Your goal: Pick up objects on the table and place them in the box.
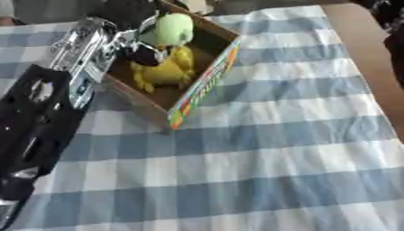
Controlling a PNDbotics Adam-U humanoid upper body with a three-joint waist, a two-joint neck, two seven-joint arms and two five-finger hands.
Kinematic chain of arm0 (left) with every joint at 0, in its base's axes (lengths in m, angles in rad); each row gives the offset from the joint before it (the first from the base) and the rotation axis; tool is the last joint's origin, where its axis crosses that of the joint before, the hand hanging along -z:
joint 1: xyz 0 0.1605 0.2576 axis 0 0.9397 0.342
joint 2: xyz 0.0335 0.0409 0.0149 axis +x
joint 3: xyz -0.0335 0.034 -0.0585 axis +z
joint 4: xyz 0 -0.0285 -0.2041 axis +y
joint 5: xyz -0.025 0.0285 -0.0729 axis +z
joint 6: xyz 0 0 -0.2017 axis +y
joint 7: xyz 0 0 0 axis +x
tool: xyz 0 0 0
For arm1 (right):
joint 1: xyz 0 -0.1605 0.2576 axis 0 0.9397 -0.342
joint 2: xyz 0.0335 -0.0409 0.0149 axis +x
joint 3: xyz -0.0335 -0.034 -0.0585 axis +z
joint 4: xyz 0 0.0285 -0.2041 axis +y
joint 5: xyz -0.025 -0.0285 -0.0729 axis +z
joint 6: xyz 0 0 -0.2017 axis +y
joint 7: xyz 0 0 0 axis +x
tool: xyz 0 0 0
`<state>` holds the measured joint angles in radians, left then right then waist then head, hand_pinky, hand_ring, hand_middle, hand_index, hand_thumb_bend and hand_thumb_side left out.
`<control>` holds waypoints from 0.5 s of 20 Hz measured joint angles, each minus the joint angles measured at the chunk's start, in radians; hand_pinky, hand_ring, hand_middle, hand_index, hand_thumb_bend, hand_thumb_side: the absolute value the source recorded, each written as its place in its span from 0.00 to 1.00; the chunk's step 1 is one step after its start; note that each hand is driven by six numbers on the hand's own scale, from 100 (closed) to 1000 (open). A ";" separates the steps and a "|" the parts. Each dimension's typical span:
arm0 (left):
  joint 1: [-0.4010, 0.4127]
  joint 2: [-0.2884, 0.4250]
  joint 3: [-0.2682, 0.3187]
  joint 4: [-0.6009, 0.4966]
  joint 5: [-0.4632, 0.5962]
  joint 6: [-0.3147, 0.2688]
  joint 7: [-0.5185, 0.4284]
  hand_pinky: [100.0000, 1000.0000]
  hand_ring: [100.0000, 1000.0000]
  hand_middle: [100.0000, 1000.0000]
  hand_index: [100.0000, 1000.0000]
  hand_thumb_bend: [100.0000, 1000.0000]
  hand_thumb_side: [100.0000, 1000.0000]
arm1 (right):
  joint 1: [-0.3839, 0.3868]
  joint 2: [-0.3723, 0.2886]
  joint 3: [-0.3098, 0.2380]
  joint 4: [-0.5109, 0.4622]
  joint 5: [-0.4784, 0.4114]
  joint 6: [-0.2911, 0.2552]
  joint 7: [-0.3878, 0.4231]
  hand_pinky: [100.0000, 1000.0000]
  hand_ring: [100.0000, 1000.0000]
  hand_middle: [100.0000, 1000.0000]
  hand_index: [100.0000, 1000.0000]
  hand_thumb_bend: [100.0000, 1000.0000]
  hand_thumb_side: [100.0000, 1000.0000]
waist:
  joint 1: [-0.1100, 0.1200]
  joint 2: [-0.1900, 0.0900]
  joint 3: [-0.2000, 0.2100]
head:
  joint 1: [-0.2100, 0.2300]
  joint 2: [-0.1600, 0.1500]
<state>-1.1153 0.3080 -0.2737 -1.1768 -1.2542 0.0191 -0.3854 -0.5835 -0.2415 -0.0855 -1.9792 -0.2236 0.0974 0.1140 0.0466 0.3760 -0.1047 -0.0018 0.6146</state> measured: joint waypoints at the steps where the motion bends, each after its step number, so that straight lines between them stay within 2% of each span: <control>1: 0.000 -0.006 0.003 0.023 -0.026 0.001 0.013 0.40 0.67 0.61 0.77 0.00 0.17 | -0.002 0.000 0.000 0.000 0.000 0.000 0.000 0.84 0.79 0.42 0.81 0.00 0.43 | 0.000 0.000 0.000 | 0.000 0.000; 5: -0.001 -0.019 0.018 0.080 -0.088 0.014 0.037 0.52 0.77 0.71 0.88 0.00 0.11 | -0.003 0.000 0.000 0.000 -0.001 0.000 0.001 0.84 0.79 0.42 0.81 0.00 0.43 | 0.000 0.000 -0.001 | 0.001 -0.001; 7: -0.001 -0.019 0.021 0.089 -0.108 0.030 0.031 0.62 0.83 0.78 0.93 0.04 0.38 | -0.003 0.000 0.000 0.000 -0.001 0.000 0.001 0.84 0.79 0.42 0.81 0.00 0.43 | 0.000 0.000 -0.001 | 0.000 -0.001; 8: -0.001 -0.019 0.023 0.092 -0.117 0.037 0.023 0.66 0.87 0.82 0.96 0.18 0.58 | -0.002 0.000 0.000 0.000 -0.001 0.000 0.000 0.84 0.79 0.42 0.81 0.00 0.43 | -0.001 0.000 0.000 | 0.000 -0.001; 9: -0.001 -0.019 0.024 0.093 -0.124 0.044 0.013 0.67 0.88 0.84 0.97 0.24 0.63 | -0.001 0.000 0.000 0.000 -0.002 0.000 0.000 0.84 0.79 0.42 0.81 0.00 0.43 | -0.002 0.000 0.000 | 0.000 -0.001; 10: -0.001 -0.019 0.024 0.093 -0.130 0.049 0.001 0.71 0.91 0.87 0.99 0.37 0.74 | 0.000 0.000 0.000 0.000 -0.002 0.000 0.000 0.84 0.79 0.42 0.81 0.00 0.43 | -0.003 0.000 0.000 | 0.000 -0.001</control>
<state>-1.1165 0.2890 -0.2493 -1.0839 -1.3845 0.0678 -0.3846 -0.5839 -0.2414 -0.0857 -1.9792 -0.2252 0.0971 0.1143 0.0441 0.3759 -0.1042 -0.0015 0.6135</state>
